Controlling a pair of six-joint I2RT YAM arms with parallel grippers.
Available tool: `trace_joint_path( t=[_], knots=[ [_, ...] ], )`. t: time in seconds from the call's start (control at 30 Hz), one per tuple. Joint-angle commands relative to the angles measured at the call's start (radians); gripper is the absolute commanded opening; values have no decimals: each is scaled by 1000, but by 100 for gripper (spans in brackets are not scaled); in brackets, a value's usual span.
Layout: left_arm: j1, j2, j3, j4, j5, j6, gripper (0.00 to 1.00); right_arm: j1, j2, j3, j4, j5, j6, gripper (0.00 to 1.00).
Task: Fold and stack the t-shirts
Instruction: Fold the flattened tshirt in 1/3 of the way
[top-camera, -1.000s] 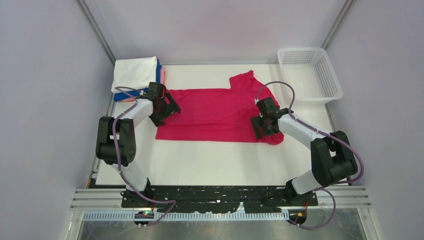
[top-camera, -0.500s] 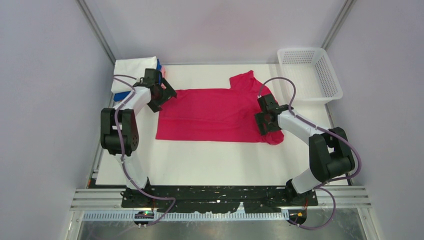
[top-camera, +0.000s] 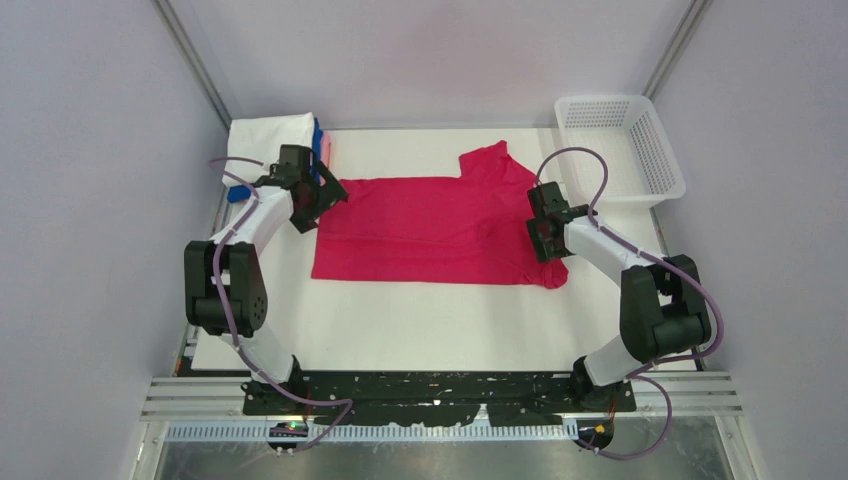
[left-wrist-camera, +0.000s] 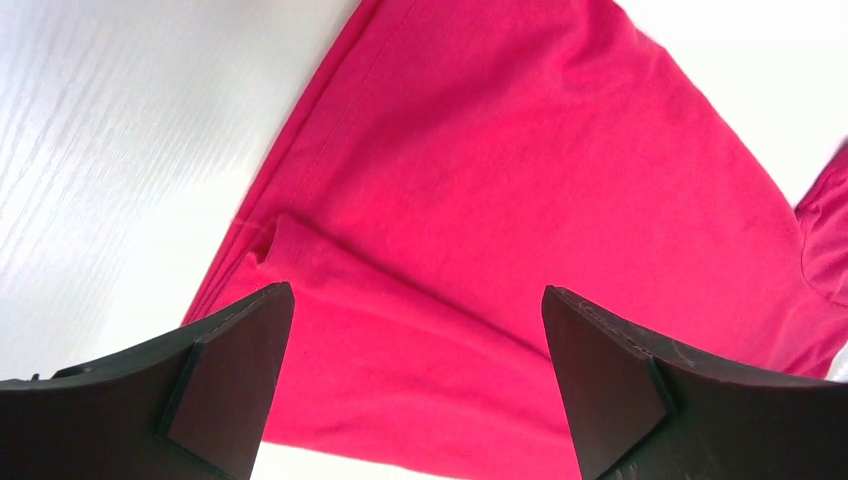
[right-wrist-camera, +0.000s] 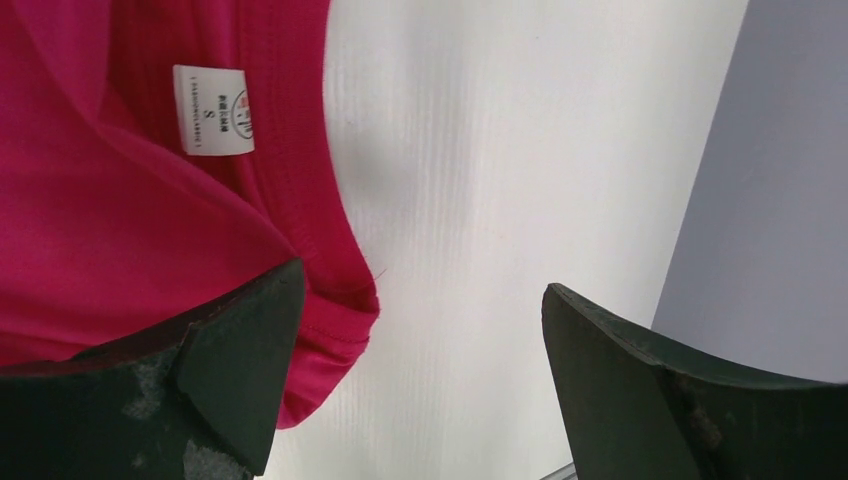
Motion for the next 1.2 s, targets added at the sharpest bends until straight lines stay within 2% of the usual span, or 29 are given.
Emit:
trace_joint_path(
  t=[0.0,0.13,0.2,0.27,0.37,0.47,0.53,0.63,0.73,0.8,0.9,1.07,1.17],
  knots=[
    [4,-106,-53,11,-3,31,100,-19,-3,57,20,76,24,95],
    [-2,-165,-132,35,86,40,100,-20,-32,75,4,56,26,95],
    [-12,-183,-169,44,114,41,100,-20,-58,86,-22,-10,44,95],
    [-21,-196,-199,48,126,40,100,-19,-97,96,-64,-105,89,95],
    [-37,-206,-249,71,147,34,100,-18,-196,68,-108,-326,146,95],
    [-47,-194,-283,96,173,31,100,-19,-275,-22,-93,-449,178,99],
    [-52,-183,-304,110,183,23,100,-20,-297,-61,-84,-474,202,98],
    [-53,-174,-343,147,203,14,100,-19,-253,-71,-90,-465,220,86],
    [-53,-172,-372,160,181,10,100,-20,-182,-57,-91,-442,234,64],
    [-52,-163,-380,149,152,13,100,-22,-146,-51,-94,-417,242,54],
    [-51,-147,-384,135,130,14,100,-31,-109,-50,-97,-382,249,42],
    [-43,-129,-384,123,125,17,100,-57,-72,-39,-102,-338,253,29],
    [-42,-132,-379,111,116,12,100,-75,-60,-32,-108,-321,235,17]
  ],
)
